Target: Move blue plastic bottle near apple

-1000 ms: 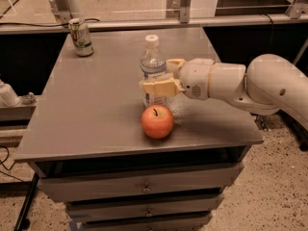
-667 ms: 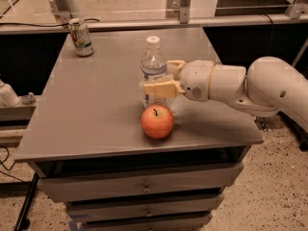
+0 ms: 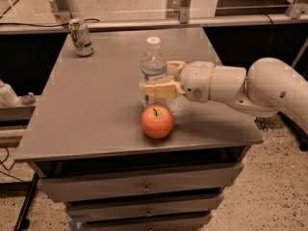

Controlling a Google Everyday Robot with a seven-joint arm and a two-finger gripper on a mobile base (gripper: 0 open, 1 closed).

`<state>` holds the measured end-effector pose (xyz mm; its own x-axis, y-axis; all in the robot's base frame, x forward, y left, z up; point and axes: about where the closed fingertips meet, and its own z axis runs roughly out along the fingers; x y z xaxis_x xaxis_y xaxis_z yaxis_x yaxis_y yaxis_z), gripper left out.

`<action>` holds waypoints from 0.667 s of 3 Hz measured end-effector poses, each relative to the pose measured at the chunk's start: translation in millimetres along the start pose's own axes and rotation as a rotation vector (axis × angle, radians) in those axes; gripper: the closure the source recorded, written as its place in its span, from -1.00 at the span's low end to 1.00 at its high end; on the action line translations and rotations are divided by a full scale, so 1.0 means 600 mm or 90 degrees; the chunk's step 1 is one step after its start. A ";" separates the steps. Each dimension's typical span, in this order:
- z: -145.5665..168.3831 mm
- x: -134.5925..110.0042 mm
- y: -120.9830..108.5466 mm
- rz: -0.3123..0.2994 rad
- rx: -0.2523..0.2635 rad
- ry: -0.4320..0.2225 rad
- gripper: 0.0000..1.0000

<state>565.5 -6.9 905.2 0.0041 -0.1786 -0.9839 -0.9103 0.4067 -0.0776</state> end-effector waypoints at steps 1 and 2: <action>-0.001 0.001 0.000 0.000 -0.002 0.001 -0.30; -0.002 0.001 0.000 -0.002 -0.004 0.002 -0.76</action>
Offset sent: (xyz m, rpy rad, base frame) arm 0.0011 -0.0069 -0.0010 -0.0052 0.0004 -0.0007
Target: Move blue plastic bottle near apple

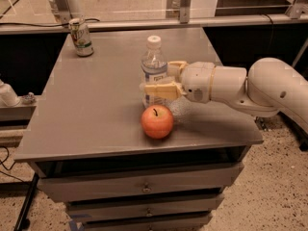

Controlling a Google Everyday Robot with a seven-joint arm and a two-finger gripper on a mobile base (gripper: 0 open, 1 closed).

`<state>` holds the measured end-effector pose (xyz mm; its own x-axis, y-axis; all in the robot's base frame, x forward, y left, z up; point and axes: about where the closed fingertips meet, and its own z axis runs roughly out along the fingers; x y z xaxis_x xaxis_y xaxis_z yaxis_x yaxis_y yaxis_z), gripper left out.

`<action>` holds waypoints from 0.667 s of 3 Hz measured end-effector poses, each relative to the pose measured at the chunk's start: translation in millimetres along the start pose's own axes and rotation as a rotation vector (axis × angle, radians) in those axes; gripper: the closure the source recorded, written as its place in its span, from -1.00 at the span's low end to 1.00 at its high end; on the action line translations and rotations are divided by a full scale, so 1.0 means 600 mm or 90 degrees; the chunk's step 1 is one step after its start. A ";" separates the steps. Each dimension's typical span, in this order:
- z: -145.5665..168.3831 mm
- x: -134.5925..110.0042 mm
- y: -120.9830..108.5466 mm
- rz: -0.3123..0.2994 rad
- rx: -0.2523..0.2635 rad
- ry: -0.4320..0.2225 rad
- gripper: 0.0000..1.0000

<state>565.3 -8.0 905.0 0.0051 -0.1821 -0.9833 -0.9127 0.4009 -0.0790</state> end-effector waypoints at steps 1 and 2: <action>-0.001 0.000 0.000 -0.001 -0.001 0.002 -1.00; -0.003 0.001 0.001 -0.002 0.000 0.004 -1.00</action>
Offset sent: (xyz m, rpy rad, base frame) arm -0.0026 -0.0105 -0.0016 -0.0174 0.0019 -0.0117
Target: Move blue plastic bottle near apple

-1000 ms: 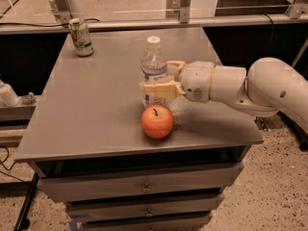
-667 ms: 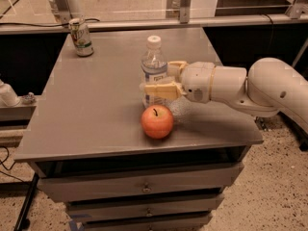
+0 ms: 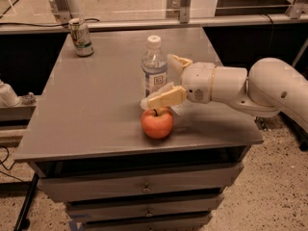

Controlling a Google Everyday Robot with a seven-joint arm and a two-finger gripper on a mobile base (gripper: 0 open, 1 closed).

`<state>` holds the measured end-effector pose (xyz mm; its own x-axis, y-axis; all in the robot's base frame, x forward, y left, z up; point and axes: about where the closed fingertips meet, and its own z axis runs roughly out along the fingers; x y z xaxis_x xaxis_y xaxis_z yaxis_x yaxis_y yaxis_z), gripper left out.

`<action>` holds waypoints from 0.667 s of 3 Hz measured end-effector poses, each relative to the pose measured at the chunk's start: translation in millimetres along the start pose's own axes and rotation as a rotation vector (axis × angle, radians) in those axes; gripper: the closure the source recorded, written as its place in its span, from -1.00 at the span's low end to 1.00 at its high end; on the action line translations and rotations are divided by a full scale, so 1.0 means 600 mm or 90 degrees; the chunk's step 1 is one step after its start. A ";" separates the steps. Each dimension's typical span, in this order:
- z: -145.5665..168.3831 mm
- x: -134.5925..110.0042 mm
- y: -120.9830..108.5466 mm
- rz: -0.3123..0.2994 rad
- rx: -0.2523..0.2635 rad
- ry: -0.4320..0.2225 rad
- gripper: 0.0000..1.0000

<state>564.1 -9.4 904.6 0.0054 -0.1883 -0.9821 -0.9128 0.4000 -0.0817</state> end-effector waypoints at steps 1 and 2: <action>-0.052 0.002 -0.026 -0.012 0.033 0.016 -1.00; -0.148 0.009 -0.072 -0.018 0.111 0.029 -1.00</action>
Offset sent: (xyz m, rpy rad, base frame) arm 0.0018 -0.2051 0.0234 -0.0803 -0.0698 -0.3657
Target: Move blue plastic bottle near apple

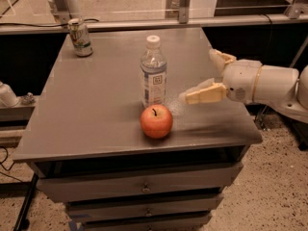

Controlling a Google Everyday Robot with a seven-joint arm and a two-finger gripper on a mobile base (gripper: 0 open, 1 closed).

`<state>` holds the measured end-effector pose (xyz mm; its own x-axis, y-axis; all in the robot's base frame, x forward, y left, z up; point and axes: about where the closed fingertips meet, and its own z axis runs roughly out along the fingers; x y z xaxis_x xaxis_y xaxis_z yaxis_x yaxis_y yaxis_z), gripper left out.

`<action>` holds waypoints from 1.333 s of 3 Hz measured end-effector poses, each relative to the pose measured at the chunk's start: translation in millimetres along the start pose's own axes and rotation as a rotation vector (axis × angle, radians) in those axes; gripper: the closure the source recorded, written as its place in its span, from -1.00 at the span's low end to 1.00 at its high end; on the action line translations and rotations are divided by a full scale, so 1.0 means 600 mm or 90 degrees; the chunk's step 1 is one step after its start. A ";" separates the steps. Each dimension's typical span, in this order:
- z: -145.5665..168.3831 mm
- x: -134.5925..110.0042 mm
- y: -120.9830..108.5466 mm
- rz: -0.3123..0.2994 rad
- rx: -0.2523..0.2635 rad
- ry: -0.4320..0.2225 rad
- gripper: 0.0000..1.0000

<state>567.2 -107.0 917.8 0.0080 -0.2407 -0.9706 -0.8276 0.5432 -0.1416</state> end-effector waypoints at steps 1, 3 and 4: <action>-0.142 0.025 -0.093 -0.002 0.138 0.035 -1.00; -0.113 0.013 -0.121 -0.047 0.121 0.039 -1.00; -0.102 0.000 -0.126 -0.057 0.117 0.035 -1.00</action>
Offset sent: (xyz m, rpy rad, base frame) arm -0.0005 -0.0761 0.0090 -0.0348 -0.0218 -0.1640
